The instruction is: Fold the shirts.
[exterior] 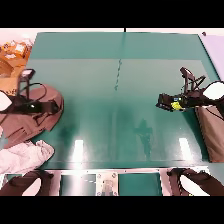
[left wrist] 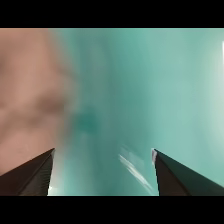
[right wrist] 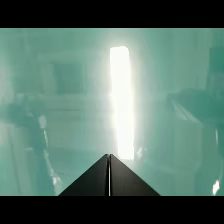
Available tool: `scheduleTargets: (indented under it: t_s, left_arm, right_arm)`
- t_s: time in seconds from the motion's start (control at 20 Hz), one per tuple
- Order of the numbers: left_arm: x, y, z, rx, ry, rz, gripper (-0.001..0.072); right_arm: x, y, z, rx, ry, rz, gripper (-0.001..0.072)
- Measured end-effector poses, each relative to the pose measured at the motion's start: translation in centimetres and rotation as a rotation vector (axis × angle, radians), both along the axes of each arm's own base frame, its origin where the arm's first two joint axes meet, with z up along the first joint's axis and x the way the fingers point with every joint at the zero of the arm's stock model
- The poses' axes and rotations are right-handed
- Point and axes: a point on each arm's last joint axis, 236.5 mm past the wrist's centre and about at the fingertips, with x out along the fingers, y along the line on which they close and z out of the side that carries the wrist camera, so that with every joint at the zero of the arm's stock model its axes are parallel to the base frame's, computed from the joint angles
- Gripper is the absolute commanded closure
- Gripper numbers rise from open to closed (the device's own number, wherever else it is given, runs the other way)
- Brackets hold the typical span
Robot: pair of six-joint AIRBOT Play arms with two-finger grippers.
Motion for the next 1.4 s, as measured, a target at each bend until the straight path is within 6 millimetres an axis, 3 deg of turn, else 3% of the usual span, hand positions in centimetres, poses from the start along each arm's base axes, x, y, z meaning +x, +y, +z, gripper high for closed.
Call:
scheduleTargets:
  t_s: [0.15,0.35,0.5,0.65,0.7,0.8,1.0,1.1,1.15,1.3,1.4]
  left_arm:
    - [2.9,6.8,-0.7,0.101,-0.069,0.158,-0.0013]
    - [5.0,14.5,-3.5,0.144,-0.063,0.33,-0.0013]
    - [6.0,17.7,-6.5,0.136,-0.033,0.4,-0.0012]
    - [7.2,18.3,-10.3,0.063,-0.003,0.455,-0.0002]
    - [7.4,18.3,-11.5,0.038,0.008,0.471,0.0041]
    - [7.7,18.1,-13.1,0.006,0.027,0.484,0.069]
    - [8.2,18.0,-13.6,-0.008,0.05,0.452,0.0686]
    - [8.1,17.3,-12.7,-0.022,0.099,0.411,0.0686]
    - [8.7,17.1,-11.4,-0.027,0.087,0.396,0.0687]
    - [11.6,14.9,-4.5,-0.044,-0.031,0.324,0.0686]
    - [13.9,11.1,2.4,-0.062,-0.171,0.238,0.0686]
  right_arm:
    - [0.8,0.3,0.4,0.019,-0.031,-0.017,0.0691]
    - [1.6,0.3,0.7,0.029,-0.063,-0.033,0.0691]
    - [1.8,0.3,0.8,0.031,-0.072,-0.038,0.0691]
    - [1.9,0.3,0.8,0.032,-0.075,-0.04,0.0691]
    - [1.9,0.3,0.8,0.033,-0.076,-0.04,0.0691]
    - [1.9,0.3,0.8,0.032,-0.077,-0.04,0.0691]
    - [2.0,0.3,0.8,0.033,-0.077,-0.041,0.0691]
    - [1.9,0.3,0.8,0.034,-0.076,-0.041,0.0691]
    - [1.9,0.3,0.8,0.034,-0.075,-0.04,0.0691]
    - [1.9,0.2,0.8,0.03,-0.075,-0.038,0.0691]
    - [2.0,-0.3,0.8,0.024,-0.078,-0.039,0.0692]
